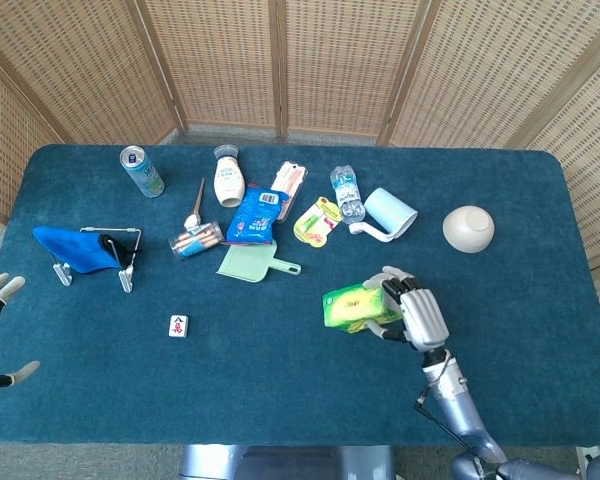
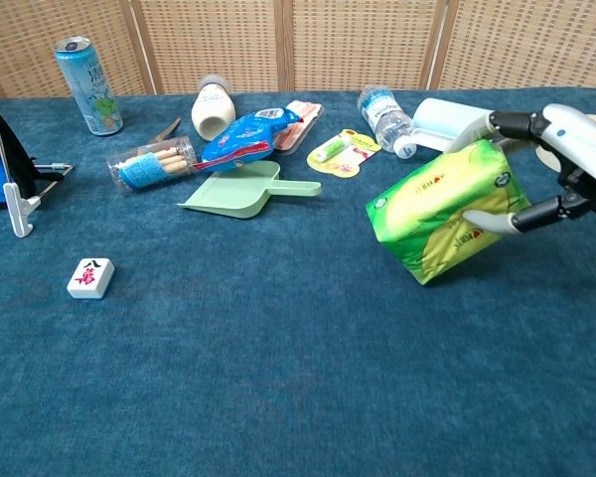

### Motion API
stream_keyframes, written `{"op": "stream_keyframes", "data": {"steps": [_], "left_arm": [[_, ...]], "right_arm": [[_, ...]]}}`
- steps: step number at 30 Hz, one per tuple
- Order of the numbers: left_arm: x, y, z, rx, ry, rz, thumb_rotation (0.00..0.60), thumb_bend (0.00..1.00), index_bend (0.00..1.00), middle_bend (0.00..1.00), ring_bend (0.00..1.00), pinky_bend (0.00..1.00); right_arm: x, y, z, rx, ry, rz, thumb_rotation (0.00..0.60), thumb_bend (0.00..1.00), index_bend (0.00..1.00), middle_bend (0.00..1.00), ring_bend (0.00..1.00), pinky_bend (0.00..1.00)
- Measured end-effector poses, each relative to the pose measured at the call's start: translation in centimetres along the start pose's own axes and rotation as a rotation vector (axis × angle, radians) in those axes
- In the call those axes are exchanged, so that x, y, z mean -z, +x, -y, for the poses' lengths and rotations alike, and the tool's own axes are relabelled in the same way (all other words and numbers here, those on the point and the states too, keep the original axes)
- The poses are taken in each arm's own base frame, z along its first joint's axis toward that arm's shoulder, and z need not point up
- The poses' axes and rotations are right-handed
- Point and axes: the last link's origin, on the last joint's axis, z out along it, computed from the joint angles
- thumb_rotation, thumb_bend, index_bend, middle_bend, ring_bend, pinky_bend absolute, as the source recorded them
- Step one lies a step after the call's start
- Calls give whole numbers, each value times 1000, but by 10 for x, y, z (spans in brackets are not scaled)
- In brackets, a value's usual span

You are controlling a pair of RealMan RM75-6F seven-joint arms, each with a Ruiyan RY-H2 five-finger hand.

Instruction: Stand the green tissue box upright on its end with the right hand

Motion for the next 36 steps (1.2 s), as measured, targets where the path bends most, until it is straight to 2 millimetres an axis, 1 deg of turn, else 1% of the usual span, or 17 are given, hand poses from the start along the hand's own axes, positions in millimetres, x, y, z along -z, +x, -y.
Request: {"op": "stream_keyframes", "data": {"steps": [1, 3, 5, 7, 11, 17, 20, 26, 28, 33, 36], "left_arm": [[0, 0, 0, 0, -1, 0, 600, 37, 0, 0, 0, 0], [0, 0, 0, 0, -1, 1, 600, 37, 0, 0, 0, 0], [0, 0, -1, -1, -2, 1, 600, 37, 0, 0, 0, 0], [0, -1, -1, -2, -2, 3, 600, 38, 0, 0, 0, 0], [0, 0, -1, -1, -1, 2, 600, 37, 0, 0, 0, 0], [0, 0, -1, -1, -1, 2, 600, 38, 0, 0, 0, 0], [0, -1, -2, -2, -5, 3, 600, 37, 0, 0, 0, 0], [0, -1, -1, -2, -4, 3, 600, 37, 0, 0, 0, 0], [0, 0, -1, -1, -2, 1, 600, 37, 0, 0, 0, 0], [0, 0, 0, -1, -2, 1, 600, 37, 0, 0, 0, 0], [0, 0, 0, 0, -3, 2, 600, 37, 0, 0, 0, 0]], "right_arm": [[3, 0, -2, 2, 7, 13, 600, 323, 182, 163, 64, 175], [8, 2, -6, 9, 20, 45, 600, 324, 99, 74, 13, 130], [12, 3, -10, 9, 26, 73, 600, 326, 31, 19, 0, 104], [16, 5, -13, 18, 40, 106, 600, 333, 1, 0, 0, 94], [20, 10, -14, 40, 65, 129, 600, 342, 0, 0, 0, 84], [23, 18, -8, 59, 88, 130, 600, 349, 0, 0, 0, 77], [24, 22, 0, 71, 96, 144, 600, 350, 0, 0, 0, 68], [22, 26, 21, 121, 84, 215, 600, 337, 0, 0, 0, 40], [19, 26, 29, 137, 68, 243, 600, 320, 0, 0, 0, 38], [9, 24, 46, 191, 44, 285, 600, 239, 0, 0, 0, 38], [3, 21, 52, 210, 32, 302, 600, 165, 0, 0, 0, 32]]}}
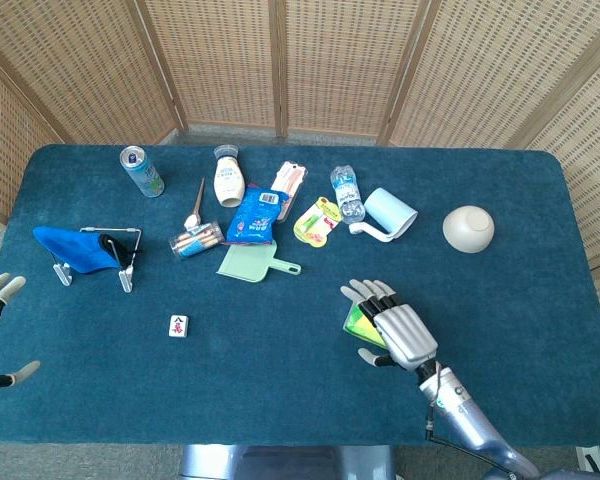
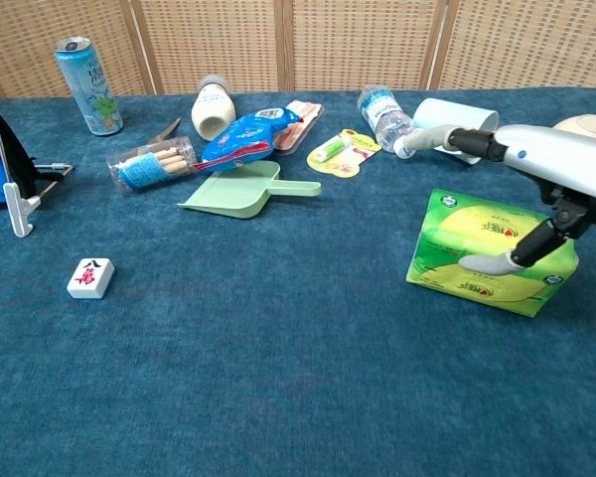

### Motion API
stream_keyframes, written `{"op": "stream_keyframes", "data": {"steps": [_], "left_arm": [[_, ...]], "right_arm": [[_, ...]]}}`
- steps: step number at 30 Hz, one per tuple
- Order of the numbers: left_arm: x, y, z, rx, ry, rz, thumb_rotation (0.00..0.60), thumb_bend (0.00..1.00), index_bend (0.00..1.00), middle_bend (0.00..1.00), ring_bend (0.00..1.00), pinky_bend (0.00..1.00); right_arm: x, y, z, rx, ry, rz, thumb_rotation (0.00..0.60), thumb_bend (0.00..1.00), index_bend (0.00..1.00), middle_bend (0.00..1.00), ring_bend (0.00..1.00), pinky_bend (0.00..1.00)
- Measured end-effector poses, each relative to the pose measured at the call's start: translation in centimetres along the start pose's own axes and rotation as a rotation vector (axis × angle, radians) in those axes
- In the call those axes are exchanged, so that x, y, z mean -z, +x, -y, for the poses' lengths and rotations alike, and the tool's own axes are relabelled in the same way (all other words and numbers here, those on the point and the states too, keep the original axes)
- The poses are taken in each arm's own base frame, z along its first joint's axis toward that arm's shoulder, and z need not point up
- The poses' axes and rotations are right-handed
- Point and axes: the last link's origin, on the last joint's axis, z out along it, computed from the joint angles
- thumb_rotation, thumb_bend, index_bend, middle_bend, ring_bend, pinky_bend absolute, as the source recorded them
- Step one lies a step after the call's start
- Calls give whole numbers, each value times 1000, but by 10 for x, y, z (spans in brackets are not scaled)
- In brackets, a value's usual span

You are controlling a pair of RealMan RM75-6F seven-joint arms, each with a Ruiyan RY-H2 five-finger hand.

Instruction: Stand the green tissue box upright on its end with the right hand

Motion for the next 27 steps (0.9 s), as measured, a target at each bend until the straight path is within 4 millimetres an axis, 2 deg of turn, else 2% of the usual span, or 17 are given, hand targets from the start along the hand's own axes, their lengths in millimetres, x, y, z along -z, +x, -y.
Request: {"op": "stream_keyframes", "data": {"steps": [3, 8, 16, 22, 27], "left_arm": [[0, 1, 1, 0, 2, -3, 600, 37, 0, 0, 0, 0], [0, 1, 1, 2, 4, -2, 600, 37, 0, 0, 0, 0], [-1, 2, 3, 6, 7, -4, 600, 37, 0, 0, 0, 0], [-1, 1, 2, 5, 4, -2, 600, 37, 0, 0, 0, 0], [-1, 2, 3, 7, 9, -5, 600, 37, 0, 0, 0, 0]], "right_arm": [[-7, -2, 4, 16, -9, 14, 600, 110, 0, 0, 0, 27], [-19, -5, 12, 25, -14, 25, 600, 110, 0, 0, 0, 27], [-38, -9, 10, 28, -52, 26, 600, 189, 41, 87, 5, 45], [-42, -15, 7, 50, -66, 31, 600, 280, 133, 201, 84, 154], [-44, -19, 4, 84, -72, 23, 600, 336, 216, 276, 145, 285]]}}
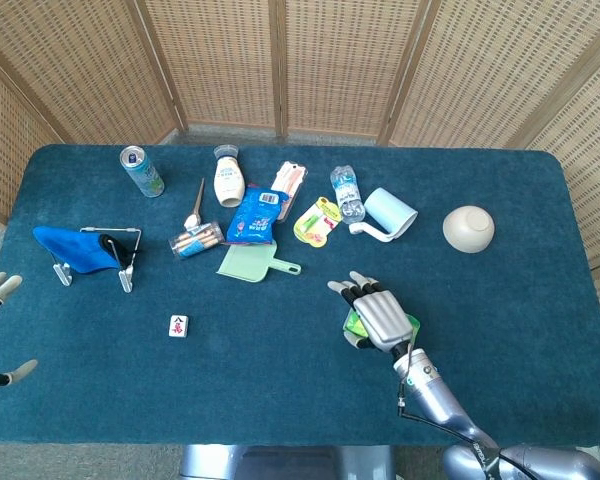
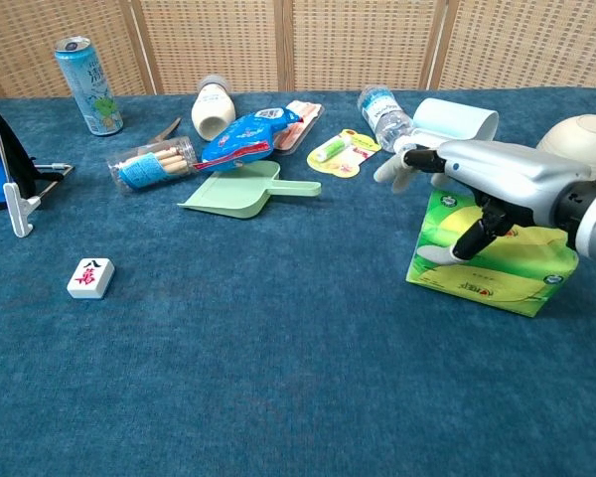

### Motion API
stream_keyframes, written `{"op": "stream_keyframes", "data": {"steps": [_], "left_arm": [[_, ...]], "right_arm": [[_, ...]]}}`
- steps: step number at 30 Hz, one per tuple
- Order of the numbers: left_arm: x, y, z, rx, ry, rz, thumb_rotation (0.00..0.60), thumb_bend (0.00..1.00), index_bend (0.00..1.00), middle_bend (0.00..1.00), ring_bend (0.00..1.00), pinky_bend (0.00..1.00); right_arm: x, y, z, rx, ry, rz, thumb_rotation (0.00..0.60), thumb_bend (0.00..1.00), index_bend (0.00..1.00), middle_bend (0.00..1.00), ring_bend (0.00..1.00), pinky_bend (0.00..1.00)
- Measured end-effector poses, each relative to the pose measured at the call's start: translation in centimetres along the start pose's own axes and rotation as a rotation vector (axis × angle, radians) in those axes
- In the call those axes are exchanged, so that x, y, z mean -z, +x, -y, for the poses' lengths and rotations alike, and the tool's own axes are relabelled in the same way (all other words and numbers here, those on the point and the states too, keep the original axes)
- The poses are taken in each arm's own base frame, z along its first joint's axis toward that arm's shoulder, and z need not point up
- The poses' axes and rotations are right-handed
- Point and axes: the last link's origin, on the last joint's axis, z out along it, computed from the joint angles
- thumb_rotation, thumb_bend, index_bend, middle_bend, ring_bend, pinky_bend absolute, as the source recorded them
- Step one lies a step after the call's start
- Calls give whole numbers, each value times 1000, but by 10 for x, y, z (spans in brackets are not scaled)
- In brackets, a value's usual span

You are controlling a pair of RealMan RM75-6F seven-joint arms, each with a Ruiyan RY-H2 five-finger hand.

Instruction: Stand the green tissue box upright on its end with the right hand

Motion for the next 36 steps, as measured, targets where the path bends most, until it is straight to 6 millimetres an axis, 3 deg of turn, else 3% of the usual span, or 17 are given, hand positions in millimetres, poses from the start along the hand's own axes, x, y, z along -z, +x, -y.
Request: {"op": "stream_keyframes", "data": {"steps": [9, 23, 36], "left_arm": [[-1, 0, 0, -1, -3, 3, 600, 37, 0, 0, 0, 0], [0, 0, 0, 2, -3, 2, 600, 37, 0, 0, 0, 0], [0, -1, -1, -1, -2, 6, 600, 37, 0, 0, 0, 0]], "right_arm": [[2, -2, 0, 16, 9, -4, 600, 419, 242, 351, 236, 489], [6, 1, 7, 21, 72, -37, 600, 455, 272, 366, 241, 498], [-1, 20, 32, -82, 211, -148, 600, 456, 316, 390, 251, 498]]}}
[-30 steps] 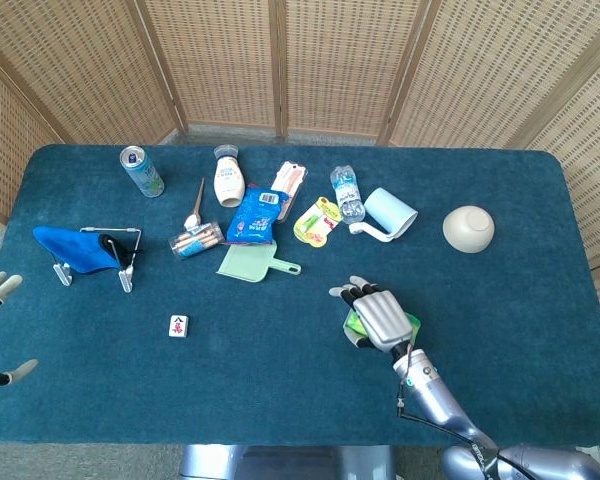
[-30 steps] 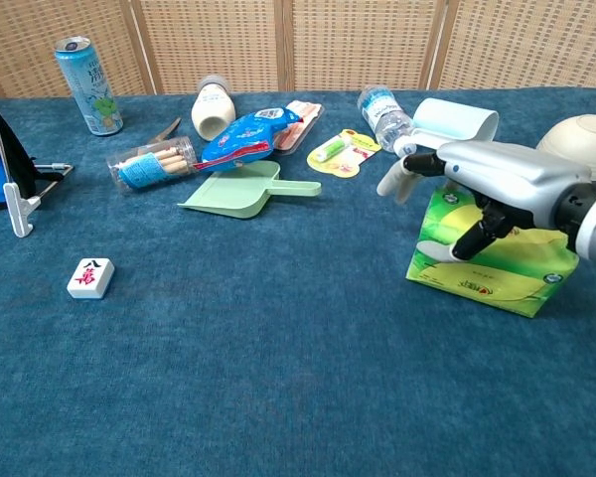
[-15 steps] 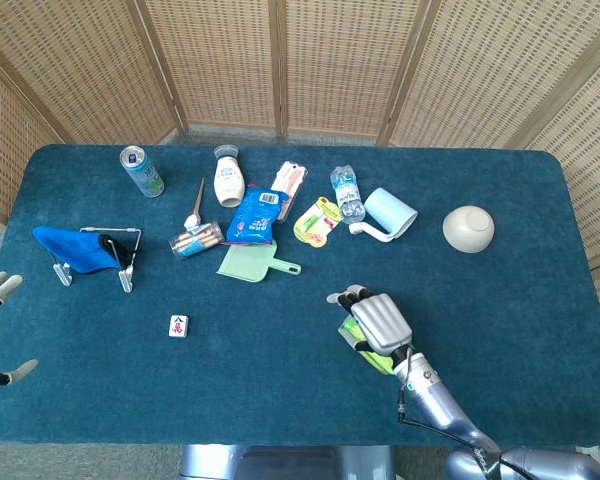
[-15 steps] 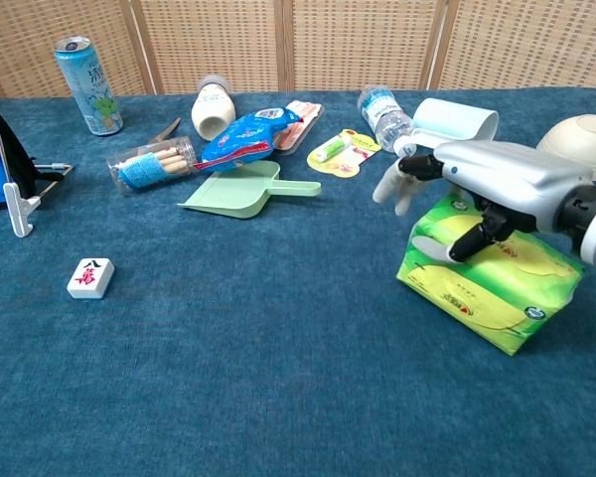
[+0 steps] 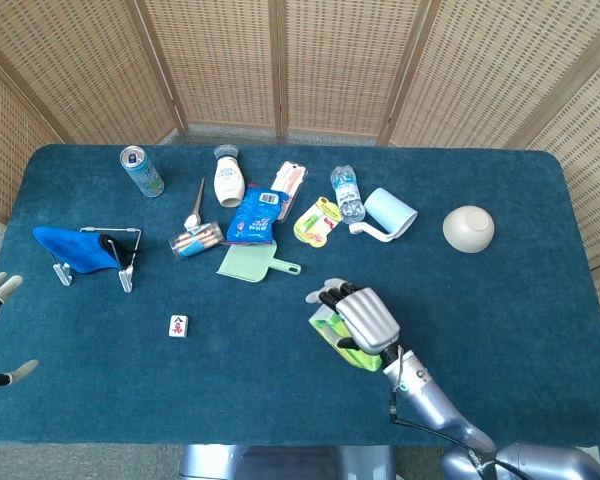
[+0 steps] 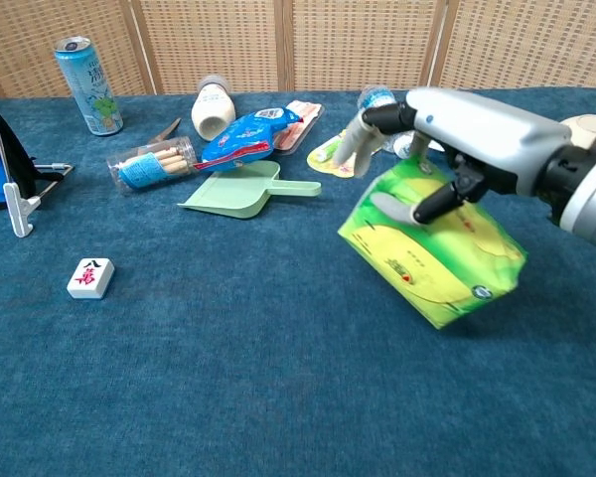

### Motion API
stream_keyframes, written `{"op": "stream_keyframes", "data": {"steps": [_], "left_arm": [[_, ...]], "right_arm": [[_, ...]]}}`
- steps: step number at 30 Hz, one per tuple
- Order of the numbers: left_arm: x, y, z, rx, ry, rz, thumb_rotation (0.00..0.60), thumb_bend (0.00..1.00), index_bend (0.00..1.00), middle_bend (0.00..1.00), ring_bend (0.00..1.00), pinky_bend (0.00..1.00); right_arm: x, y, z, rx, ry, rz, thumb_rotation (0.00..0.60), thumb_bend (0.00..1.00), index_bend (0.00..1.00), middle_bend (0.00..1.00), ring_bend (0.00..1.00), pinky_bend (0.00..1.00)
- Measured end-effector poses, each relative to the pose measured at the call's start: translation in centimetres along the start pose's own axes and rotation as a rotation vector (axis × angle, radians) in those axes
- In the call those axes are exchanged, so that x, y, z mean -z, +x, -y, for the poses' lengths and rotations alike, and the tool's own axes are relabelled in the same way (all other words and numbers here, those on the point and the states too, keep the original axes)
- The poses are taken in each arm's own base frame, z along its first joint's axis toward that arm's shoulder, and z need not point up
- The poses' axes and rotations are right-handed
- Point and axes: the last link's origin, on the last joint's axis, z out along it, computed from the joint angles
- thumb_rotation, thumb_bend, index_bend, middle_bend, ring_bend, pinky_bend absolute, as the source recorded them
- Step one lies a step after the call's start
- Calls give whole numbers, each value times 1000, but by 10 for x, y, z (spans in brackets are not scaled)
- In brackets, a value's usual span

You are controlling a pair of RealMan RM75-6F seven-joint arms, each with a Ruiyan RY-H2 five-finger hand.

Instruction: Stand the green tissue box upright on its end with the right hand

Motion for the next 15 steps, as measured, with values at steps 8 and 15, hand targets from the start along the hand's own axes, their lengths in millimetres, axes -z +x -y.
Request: {"op": "stream_keyframes", "data": {"steps": [8, 15], "left_arm": [[-1, -1, 0, -3, 1, 2, 600, 37, 0, 0, 0, 0], [-1, -1, 1, -2, 4, 4, 600, 36, 0, 0, 0, 0]], "right_arm": [[-15, 5, 8, -105, 55, -56, 600, 477, 360, 392, 251, 498], [-23, -5, 11, -227, 87, -122, 600, 487, 360, 394, 253, 498]]}}
